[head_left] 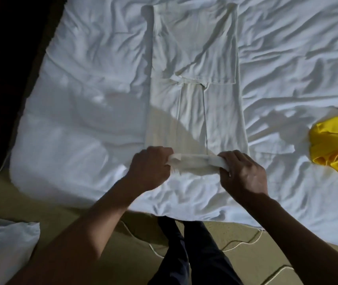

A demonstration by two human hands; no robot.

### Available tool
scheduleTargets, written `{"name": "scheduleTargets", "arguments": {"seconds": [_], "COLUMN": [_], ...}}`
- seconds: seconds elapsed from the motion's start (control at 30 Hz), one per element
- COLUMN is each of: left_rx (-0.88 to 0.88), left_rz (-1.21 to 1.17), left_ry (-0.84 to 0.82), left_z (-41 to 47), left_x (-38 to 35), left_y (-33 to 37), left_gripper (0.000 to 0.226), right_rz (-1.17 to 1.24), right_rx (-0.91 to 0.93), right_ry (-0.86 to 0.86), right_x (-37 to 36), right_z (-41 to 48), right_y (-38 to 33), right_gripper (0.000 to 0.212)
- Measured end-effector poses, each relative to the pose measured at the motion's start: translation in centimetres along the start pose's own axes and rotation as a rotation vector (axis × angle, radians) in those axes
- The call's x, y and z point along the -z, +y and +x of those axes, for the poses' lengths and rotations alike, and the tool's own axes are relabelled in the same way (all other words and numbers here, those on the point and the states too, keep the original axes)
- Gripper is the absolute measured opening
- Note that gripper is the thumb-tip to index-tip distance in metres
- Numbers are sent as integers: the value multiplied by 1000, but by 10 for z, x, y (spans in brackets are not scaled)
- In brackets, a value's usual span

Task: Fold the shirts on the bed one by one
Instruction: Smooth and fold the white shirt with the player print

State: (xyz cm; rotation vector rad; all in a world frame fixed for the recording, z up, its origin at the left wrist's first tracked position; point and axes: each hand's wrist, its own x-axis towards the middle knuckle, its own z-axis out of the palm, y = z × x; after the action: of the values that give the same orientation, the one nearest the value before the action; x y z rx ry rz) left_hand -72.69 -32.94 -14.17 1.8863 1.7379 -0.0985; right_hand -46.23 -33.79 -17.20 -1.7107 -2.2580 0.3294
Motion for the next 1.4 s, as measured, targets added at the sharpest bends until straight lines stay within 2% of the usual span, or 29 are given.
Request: {"name": "scheduleTargets", "arguments": {"seconds": [0.13, 0.27, 0.6, 0.7, 0.77, 0.93, 1.1, 1.2, 1.3, 1.4], "left_rx": [19, 69, 165, 187, 184, 182, 267, 340, 371, 352], "left_rz": [-38, -107, -364, -373, -390, -470, -576, -693, -920, -936], "left_ry": [66, 106, 210, 203, 224, 264, 306, 320, 319, 358], "left_z": [64, 132, 285, 326, 352, 409, 446, 447, 436, 429], "left_x": [46, 83, 128, 143, 153, 173, 181, 180, 174, 165], "left_y": [-12, -20, -57, -68, -75, -86, -93, -93, -95, -102], "left_gripper": [15, 11, 6, 29, 36, 14, 31, 47, 75, 76], "right_rz": [-54, -33, 42, 63, 79, 121, 185, 321, 494, 604], "right_rx": [-41, -100, -178, -191, -213, -283, -364, -437, -449, -469], "right_ry": [2, -7, -35, -48, -78, -114, -155, -120, -74, -25], "right_x": [10, 14, -9, -16, -21, -32, -45, -48, -42, -43], "right_z": [73, 148, 302, 346, 374, 435, 479, 484, 468, 455], "right_y": [9, 22, 57, 68, 74, 88, 108, 114, 117, 120], "right_gripper": [14, 17, 18, 21, 26, 30, 27, 22, 40, 60]}}
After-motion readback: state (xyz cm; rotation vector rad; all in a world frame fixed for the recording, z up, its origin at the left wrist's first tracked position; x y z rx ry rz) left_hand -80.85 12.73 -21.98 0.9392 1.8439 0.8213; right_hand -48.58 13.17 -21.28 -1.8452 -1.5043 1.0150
